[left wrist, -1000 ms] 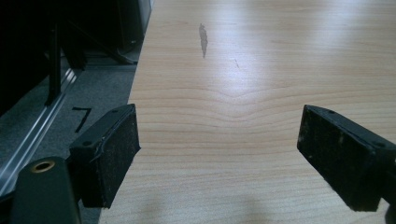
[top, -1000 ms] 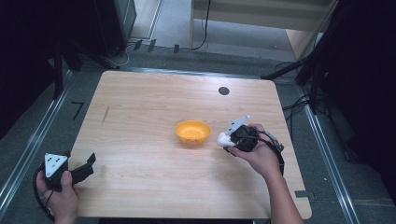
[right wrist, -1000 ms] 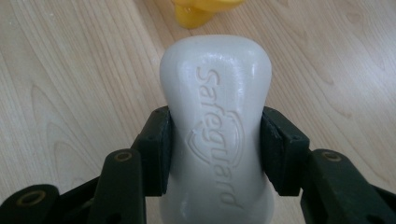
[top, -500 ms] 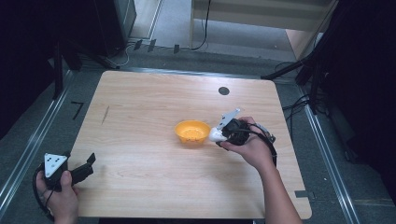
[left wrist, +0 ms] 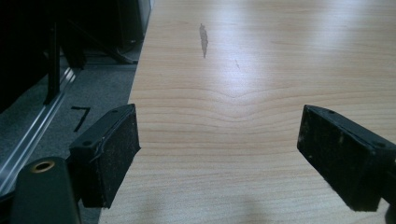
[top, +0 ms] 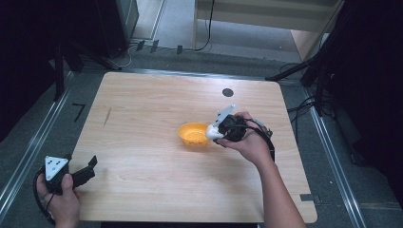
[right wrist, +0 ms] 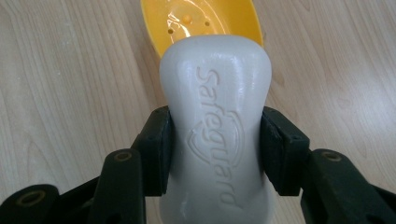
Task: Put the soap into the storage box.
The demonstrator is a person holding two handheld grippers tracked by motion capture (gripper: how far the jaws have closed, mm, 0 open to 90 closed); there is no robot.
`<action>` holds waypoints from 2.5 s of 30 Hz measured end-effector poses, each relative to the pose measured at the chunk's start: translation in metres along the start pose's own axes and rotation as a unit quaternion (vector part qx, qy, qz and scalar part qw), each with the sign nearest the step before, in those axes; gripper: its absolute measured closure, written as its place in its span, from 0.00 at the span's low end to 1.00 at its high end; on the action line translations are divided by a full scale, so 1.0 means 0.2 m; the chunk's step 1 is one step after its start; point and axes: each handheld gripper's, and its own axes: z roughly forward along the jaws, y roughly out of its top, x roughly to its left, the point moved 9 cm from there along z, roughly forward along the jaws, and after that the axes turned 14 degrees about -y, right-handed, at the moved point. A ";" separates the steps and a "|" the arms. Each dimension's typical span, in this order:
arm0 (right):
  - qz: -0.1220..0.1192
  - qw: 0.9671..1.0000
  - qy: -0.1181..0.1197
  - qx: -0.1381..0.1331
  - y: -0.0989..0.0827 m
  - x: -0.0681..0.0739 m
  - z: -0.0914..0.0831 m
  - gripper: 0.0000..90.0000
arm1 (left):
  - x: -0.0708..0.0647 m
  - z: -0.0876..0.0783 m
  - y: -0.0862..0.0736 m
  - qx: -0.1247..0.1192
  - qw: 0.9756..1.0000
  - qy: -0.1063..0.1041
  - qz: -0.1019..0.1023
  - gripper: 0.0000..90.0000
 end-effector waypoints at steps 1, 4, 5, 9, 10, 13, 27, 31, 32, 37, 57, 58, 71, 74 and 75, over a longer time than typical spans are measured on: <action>-0.001 1.000 0.000 0.000 0.01 0.00 0.00 0.57 | 0.00 0.00 0.00 0.000 1.000 0.000 0.000 0.15; -0.005 1.000 0.002 -0.005 0.04 -0.01 0.01 0.57 | 0.00 0.00 0.00 0.000 1.000 0.000 0.000 0.15; -0.008 1.000 0.003 -0.006 0.05 -0.01 0.01 0.57 | 0.00 0.00 0.00 -0.001 1.000 -0.001 0.000 0.15; -0.013 1.000 0.003 -0.004 0.07 -0.01 0.02 0.57 | 0.00 0.00 0.00 0.000 1.000 -0.001 0.001 0.15; -0.015 1.000 0.004 -0.005 0.07 -0.02 0.02 0.57 | 0.00 0.00 0.00 0.000 1.000 -0.001 0.001 0.15; -0.019 1.000 0.007 -0.007 0.10 -0.02 0.03 0.57 | 0.00 0.00 0.00 0.000 1.000 -0.001 0.000 0.15; -0.042 0.999 0.017 -0.007 0.17 -0.02 0.10 0.57 | 0.00 0.00 0.00 0.002 1.000 -0.001 0.000 0.15; -0.048 0.999 0.024 -0.010 0.20 -0.01 0.11 0.57 | 0.00 0.00 0.00 0.000 1.000 -0.004 0.000 0.15; -0.051 0.998 0.025 -0.008 0.20 -0.01 0.12 0.57 | 0.00 0.00 0.00 0.001 1.000 -0.003 0.000 0.15; -0.062 0.998 0.028 -0.008 0.23 0.00 0.14 0.57 | 0.00 0.00 0.00 0.000 1.000 -0.003 -0.001 0.15; -0.094 0.994 0.054 -0.007 0.30 0.04 0.22 0.57 | 0.00 0.00 0.00 0.000 1.000 -0.003 -0.002 0.15; -0.097 0.994 0.058 -0.008 0.31 0.04 0.23 0.57 | 0.00 0.00 0.00 0.000 1.000 -0.003 -0.001 0.15; -0.113 0.992 0.065 0.004 0.29 0.06 0.29 0.57 | 0.00 0.00 0.00 0.001 1.000 -0.004 -0.001 0.15; -0.112 0.991 0.066 0.004 0.28 0.06 0.30 0.57 | 0.00 0.00 0.00 0.001 1.000 -0.004 -0.002 0.15; -0.111 0.992 0.067 0.004 0.28 0.06 0.30 0.57 | 0.00 0.00 0.00 0.001 1.000 -0.004 -0.002 0.15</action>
